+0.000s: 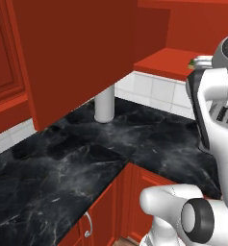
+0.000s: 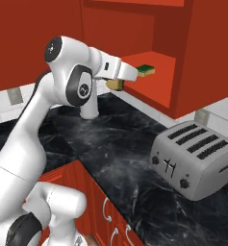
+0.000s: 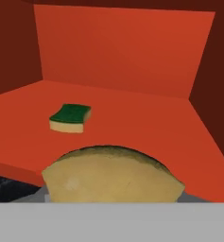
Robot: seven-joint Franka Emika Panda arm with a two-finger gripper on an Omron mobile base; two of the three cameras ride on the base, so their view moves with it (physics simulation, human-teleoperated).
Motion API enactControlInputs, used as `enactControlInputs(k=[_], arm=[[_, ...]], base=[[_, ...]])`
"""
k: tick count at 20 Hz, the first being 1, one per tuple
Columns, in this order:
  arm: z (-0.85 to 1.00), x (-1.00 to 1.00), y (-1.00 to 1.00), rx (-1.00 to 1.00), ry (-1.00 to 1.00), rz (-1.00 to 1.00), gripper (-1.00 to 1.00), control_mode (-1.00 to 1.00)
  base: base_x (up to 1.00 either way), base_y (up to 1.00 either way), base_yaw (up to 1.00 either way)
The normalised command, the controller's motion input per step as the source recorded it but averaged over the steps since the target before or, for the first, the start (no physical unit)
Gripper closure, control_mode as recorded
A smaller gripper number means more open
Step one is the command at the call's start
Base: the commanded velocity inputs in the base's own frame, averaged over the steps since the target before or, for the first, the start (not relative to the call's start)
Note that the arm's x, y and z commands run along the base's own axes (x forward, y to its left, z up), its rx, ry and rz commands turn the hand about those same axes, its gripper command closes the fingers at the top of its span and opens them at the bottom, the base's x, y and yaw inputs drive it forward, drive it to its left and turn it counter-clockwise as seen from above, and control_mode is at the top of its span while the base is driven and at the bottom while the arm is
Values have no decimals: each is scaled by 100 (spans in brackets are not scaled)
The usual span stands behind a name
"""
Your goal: Pick up the sponge and sponge from the sink, and place them back in the cabinet, and close the cabinet door.
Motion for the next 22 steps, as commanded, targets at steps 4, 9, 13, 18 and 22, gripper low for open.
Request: enactControlInputs(k=[4, 9, 13, 18, 22], arm=[[0, 23, -24, 0, 0, -1, 100, -100], [0, 24, -25, 0, 0, -1, 100, -100], [0, 24, -24, 0, 0, 0, 100, -100], [0, 22, -19, 0, 0, 0, 100, -100], [-10, 21, -11, 0, 0, 0, 100, -100]], base=[[0, 0, 0], [0, 0, 0], [0, 0, 0], [0, 0, 0], [0, 0, 0]])
